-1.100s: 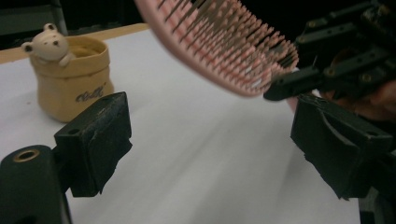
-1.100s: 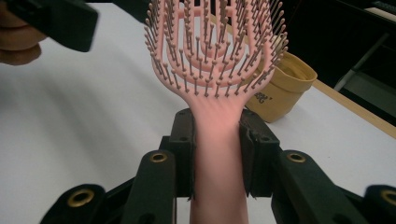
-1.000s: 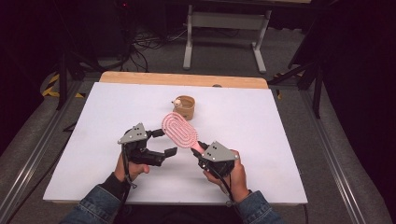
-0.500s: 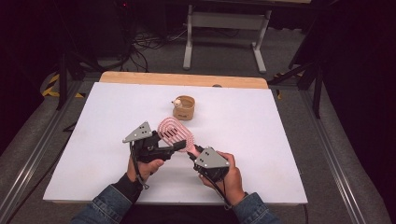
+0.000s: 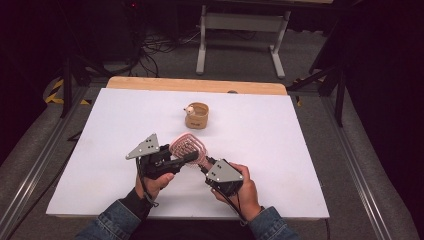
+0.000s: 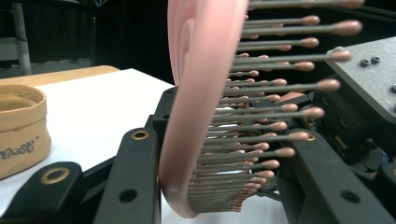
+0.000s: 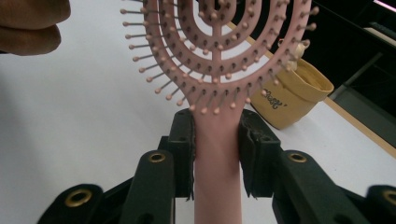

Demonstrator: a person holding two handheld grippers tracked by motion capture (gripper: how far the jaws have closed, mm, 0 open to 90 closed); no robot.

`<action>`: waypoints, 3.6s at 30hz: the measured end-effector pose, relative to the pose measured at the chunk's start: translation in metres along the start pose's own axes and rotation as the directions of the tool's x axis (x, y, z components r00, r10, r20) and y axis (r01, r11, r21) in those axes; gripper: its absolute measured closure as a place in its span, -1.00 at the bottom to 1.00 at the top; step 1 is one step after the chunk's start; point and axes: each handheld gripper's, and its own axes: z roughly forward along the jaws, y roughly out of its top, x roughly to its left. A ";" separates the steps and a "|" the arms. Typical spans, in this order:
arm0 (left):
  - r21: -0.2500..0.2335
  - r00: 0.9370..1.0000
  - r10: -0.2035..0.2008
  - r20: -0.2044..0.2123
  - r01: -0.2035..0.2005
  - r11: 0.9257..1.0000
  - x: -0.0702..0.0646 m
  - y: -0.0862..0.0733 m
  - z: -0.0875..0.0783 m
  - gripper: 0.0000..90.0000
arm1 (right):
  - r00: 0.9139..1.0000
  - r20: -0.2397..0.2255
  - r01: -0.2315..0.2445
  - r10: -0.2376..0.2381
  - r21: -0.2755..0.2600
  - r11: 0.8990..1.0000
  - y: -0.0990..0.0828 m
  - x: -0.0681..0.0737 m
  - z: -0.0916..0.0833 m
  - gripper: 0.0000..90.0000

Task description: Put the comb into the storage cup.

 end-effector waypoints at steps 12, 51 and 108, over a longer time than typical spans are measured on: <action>-0.026 0.998 0.054 -0.045 -0.055 0.998 0.003 0.010 -0.014 0.40 | 0.999 -0.043 -0.019 0.017 -0.030 0.999 -0.001 -0.006 -0.009 0.25; -0.067 0.977 0.100 -0.191 -0.115 0.991 0.026 0.026 -0.058 0.40 | 0.993 0.045 -0.099 0.106 -0.129 0.987 -0.050 -0.049 -0.046 -0.91; -0.052 0.919 0.205 -0.336 -0.236 0.970 0.062 0.110 -0.046 0.40 | 0.988 0.090 -0.119 0.128 -0.098 0.988 -0.062 -0.054 -0.044 -0.90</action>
